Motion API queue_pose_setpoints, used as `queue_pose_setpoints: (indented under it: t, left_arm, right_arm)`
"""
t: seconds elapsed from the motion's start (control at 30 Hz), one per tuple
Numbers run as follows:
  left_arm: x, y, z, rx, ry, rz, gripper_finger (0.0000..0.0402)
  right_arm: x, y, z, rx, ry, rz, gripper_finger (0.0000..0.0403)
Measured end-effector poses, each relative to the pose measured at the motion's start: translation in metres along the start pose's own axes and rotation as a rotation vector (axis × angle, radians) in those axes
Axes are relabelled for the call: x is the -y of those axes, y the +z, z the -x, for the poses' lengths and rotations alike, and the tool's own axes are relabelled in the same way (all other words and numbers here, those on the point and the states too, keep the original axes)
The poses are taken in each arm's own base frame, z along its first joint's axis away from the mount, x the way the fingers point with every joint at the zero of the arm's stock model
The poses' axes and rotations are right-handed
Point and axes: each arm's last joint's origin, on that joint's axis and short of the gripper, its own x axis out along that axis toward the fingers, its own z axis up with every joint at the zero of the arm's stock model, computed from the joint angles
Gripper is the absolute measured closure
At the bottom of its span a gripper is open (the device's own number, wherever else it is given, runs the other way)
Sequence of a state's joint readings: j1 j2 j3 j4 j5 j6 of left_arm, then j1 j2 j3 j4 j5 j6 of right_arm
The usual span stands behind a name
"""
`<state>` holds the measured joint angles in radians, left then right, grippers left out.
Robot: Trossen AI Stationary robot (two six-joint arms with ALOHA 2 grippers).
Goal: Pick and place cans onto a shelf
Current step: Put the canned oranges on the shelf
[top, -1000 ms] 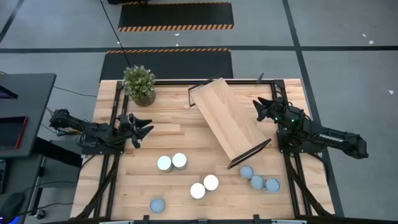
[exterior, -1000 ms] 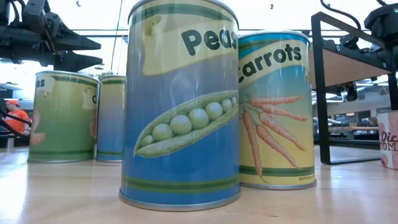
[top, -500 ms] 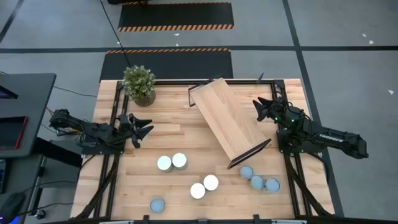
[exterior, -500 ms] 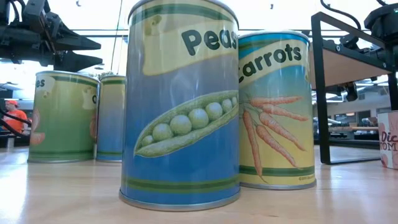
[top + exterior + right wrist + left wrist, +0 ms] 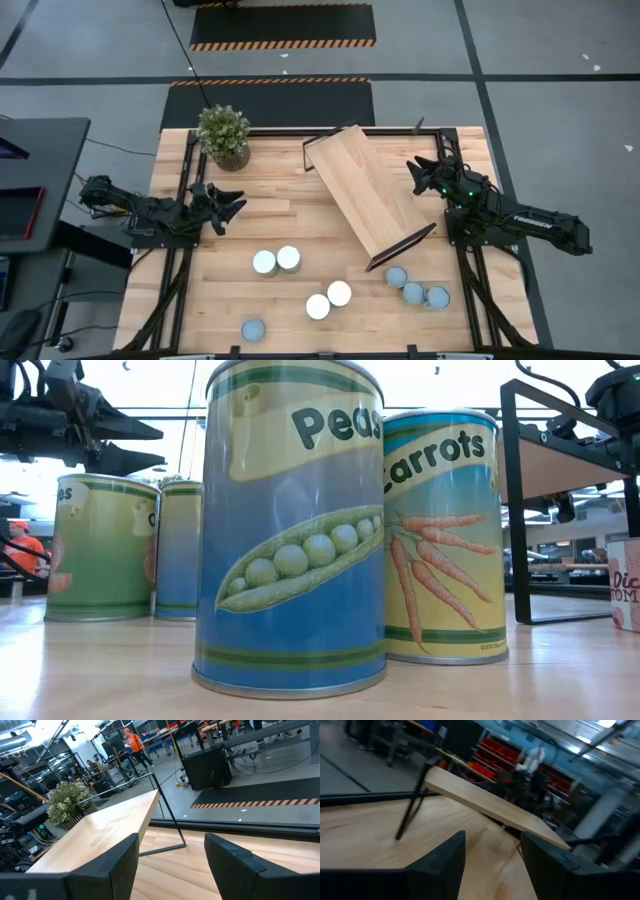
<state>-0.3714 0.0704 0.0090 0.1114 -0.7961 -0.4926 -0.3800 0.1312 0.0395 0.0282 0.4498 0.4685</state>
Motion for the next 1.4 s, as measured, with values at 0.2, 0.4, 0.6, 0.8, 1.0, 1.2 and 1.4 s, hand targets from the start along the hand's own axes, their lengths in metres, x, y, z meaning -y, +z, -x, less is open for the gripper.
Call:
queue_pose_setpoints:
  t: [0.2, 0.4, 0.6, 0.8, 1.0, 1.2, 1.4]
  left_arm:
    - [0.000, 0.000, 0.000, 0.002, 0.013, 0.016, 0.0205]
    - [0.001, 0.002, 0.000, 0.018, 0.002, 0.163, 0.0205]
    - [0.000, 0.007, 0.000, 0.087, 0.038, 0.390, 0.0205]
    - [0.005, 0.017, 0.001, 0.145, -0.047, 0.582, 0.0205]
    - [0.012, 0.034, 0.005, 0.238, -0.185, 0.542, 0.0205]
    - [0.012, 0.035, 0.005, 0.253, -0.170, 0.469, 0.0205]
    - [0.010, 0.035, 0.005, 0.282, -0.107, 0.476, 0.0205]
  right_arm:
    - [0.000, 0.000, 0.000, 0.000, 0.000, 0.000, 0.0169]
    - [0.000, 0.000, 0.000, 0.001, 0.000, 0.000, 0.0169]
    - [0.000, 0.000, 0.000, 0.001, 0.000, 0.000, 0.0169]
    - [-0.004, 0.006, 0.000, 0.047, 0.054, -0.110, 0.0169]
    - [-0.019, 0.034, 0.008, 0.247, 0.356, -0.312, 0.0169]
    - [-0.026, 0.056, 0.021, 0.387, 0.602, -0.541, 0.0169]
    - [-0.025, 0.058, 0.022, 0.410, 0.603, -0.583, 0.0169]
